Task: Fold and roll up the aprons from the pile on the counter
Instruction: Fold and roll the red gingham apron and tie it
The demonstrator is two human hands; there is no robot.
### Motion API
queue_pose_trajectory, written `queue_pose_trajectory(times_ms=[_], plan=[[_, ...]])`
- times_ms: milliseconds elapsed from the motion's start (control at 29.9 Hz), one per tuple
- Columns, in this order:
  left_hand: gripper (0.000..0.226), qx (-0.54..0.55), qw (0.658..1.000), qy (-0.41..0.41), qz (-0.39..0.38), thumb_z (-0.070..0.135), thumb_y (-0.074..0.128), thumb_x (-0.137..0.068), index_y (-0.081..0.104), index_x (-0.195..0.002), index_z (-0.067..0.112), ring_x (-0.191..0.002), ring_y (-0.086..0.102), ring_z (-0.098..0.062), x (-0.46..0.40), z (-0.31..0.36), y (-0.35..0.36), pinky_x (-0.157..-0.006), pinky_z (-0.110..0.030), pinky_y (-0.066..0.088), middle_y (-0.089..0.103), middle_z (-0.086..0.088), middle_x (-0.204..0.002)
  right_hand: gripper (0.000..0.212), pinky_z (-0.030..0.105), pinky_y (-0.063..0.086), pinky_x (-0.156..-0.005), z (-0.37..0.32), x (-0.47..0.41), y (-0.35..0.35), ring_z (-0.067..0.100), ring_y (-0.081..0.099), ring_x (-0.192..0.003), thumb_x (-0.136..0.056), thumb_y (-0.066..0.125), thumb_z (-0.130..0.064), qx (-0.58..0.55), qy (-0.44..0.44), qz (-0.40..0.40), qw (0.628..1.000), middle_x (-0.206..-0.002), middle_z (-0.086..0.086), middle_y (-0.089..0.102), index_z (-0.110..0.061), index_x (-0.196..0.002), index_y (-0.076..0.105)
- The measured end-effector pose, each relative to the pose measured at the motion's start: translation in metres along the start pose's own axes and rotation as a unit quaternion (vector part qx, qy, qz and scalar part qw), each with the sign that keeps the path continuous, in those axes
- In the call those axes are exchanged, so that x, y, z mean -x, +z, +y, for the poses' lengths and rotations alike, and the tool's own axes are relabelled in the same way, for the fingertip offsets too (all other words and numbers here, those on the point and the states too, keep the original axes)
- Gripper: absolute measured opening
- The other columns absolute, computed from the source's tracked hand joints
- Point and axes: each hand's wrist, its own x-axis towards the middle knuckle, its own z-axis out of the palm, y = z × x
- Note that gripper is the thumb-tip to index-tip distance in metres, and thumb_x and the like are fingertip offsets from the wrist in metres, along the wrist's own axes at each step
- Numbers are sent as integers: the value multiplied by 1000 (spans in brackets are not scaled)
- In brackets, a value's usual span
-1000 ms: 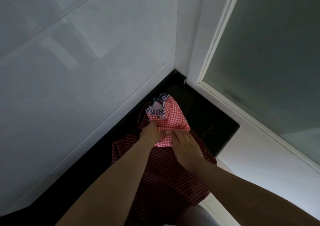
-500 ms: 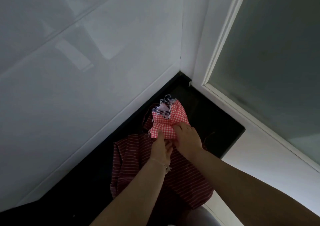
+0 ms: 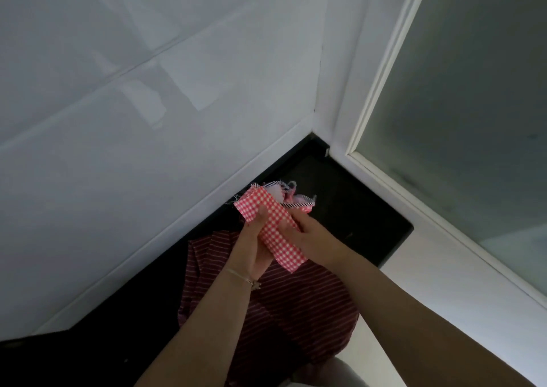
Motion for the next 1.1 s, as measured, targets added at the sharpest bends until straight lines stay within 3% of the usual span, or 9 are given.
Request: queue_pose_trajectory(times_ms=[100, 201, 301, 402, 502, 636, 870, 971, 1105], plan=[[61, 2, 1000, 6, 4, 47, 71, -76, 57, -127, 15, -100, 67, -28, 16, 6, 9, -83, -44, 54, 70, -12, -109, 45, 31, 54, -84, -16, 4, 9, 25, 64, -95, -101, 33, -43, -24, 29, 20, 999, -108, 9, 65, -9, -117, 57], [44, 45, 999, 25, 18, 41, 57, -86, 62, -120, 13, -98, 67, -28, 31, 12, 12, -88, -48, 51, 71, -10, -103, 41, 19, 47, -69, -33, 10, 32, 13, 59, -81, -100, 32, -46, 101, 24, 113, 988, -92, -3, 60, -14, -106, 56], [39, 24, 998, 34, 53, 37, 58, -90, 63, -119, 12, -98, 66, -28, 39, 13, 15, -84, -45, 53, 69, -10, -105, 33, 28, 47, -82, -42, 19, 49, 11, 52, -93, -99, 35, -48, 344, 4, 273, 899, -104, -5, 51, -22, -111, 51], [39, -12, 990, 70, 123, 36, 63, -89, 63, -117, 9, -97, 67, -29, 47, 15, 14, -82, -44, 55, 69, -11, -105, 30, 27, 47, -88, -49, 32, 73, 14, 54, -103, -101, 38, -36, 449, -33, 249, 858, -118, 0, 53, -20, -124, 49], [46, -98, 981, 111, 122, 55, 50, -90, 65, -108, 16, -93, 66, -20, 60, 28, 20, -80, -35, 52, 69, -4, -97, 36, 30, 50, -80, -55, 45, 94, 12, 61, -91, -100, 32, -46, 280, -68, 255, 923, -105, -4, 62, -23, -119, 53], [91, -261, 959, 94, 66, 86, 21, -73, 47, -138, 28, -122, 52, -22, 84, 27, 34, -108, -40, 38, 57, -5, -131, 35, 24, 50, -74, -62, 53, 99, 2, 62, -84, -92, 47, -56, 19, -38, 279, 959, -94, -15, 62, -27, -111, 49], [61, -351, 924, 142, 53, 59, 26, -95, 9, -150, 39, -97, 63, -12, 116, 24, 22, -83, -33, 56, 59, 6, -117, 42, 46, 55, -87, -73, 66, 111, 29, 69, -98, -87, 60, -48, -379, -38, 276, 882, -108, 10, 70, -15, -114, 64], [61, -360, 921, 142, 47, 53, 30, -98, 8, -151, 30, -95, 60, -7, 126, 24, 13, -80, -27, 53, 59, 7, -113, 63, 55, 48, -96, -73, 72, 122, 35, 63, -110, -72, 69, -60, -484, -15, 255, 837, -121, 14, 65, -15, -117, 65], [84, -381, 917, 113, 35, 71, 42, -82, 26, -144, 16, -90, 60, -3, 139, 33, 15, -70, -17, 50, 58, 12, -105, 64, 48, 51, -93, -76, 81, 129, 31, 62, -111, -72, 64, -58, -575, -10, 214, 790, -120, 11, 66, -16, -119, 63]])
